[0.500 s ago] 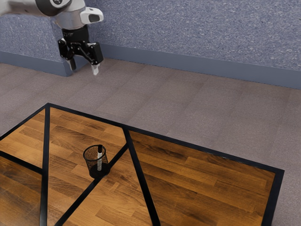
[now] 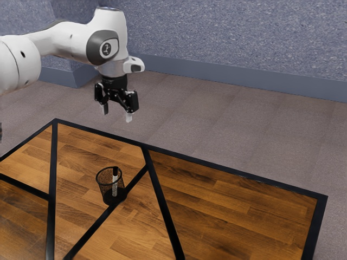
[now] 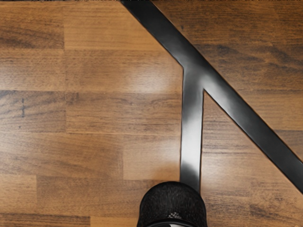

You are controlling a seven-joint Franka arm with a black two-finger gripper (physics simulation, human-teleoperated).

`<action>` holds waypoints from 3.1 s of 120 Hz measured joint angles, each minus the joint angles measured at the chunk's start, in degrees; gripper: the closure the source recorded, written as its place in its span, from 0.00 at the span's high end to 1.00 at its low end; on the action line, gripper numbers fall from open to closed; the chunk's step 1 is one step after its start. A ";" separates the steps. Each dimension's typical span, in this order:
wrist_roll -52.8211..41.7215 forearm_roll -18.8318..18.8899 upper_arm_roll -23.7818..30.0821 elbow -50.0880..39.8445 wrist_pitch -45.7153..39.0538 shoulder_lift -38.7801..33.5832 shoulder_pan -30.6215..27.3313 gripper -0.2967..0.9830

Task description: Take the marker out of the pen holder and place it to the left of the pen holder.

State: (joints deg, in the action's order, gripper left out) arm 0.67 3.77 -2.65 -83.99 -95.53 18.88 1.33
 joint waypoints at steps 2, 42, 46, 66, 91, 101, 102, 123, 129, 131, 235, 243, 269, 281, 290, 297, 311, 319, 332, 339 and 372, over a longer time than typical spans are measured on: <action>0.00 -0.01 -0.04 0.01 -0.63 0.74 0.00 0.77; 0.69 -1.25 0.00 -19.34 -17.81 -4.00 0.29 0.77; 0.81 -1.34 0.17 -20.89 -19.25 -4.76 0.36 0.77; 1.28 -1.30 1.16 -29.61 -25.38 -9.40 0.41 0.77; 1.65 -1.15 1.85 -37.50 -30.34 -12.32 0.34 0.77; 1.73 -0.97 2.24 -37.19 -31.07 -11.47 0.34 0.77; 1.73 -0.97 2.28 -37.20 -31.06 -11.54 0.34 0.77; 1.91 -0.92 2.73 -38.72 -30.12 -13.51 0.48 0.77; 1.96 -0.90 2.73 -39.06 -29.71 -13.87 0.42 0.77; 1.98 -0.90 2.73 -39.11 -29.59 -13.86 0.40 0.76; 3.29 0.61 3.06 -39.72 -26.87 -15.39 0.15 0.17; 3.57 0.98 2.93 -39.52 -26.19 -16.99 0.33 0.16; 4.15 2.79 0.31 -28.49 -14.62 -18.47 2.96 0.15; 4.15 4.03 -2.29 -21.69 -6.14 -15.13 5.01 0.15; 4.05 5.29 -5.85 -14.87 0.88 -7.26 3.05 0.15; 3.94 6.28 -7.40 -9.80 6.29 -1.59 0.72 0.15; 3.64 7.88 -9.09 -2.90 14.98 7.76 0.01 0.15; 3.43 8.13 -9.99 0.81 18.75 13.74 -0.23 0.15; 3.07 8.22 -10.53 4.96 23.57 20.57 -1.45 0.15; 2.88 8.21 -10.50 6.07 25.30 22.90 -2.19 0.15; 1.46 6.98 -10.38 7.59 29.02 25.85 -3.13 0.40</action>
State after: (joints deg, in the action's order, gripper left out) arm 2.12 10.75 -13.03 -76.40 -66.51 44.72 -1.81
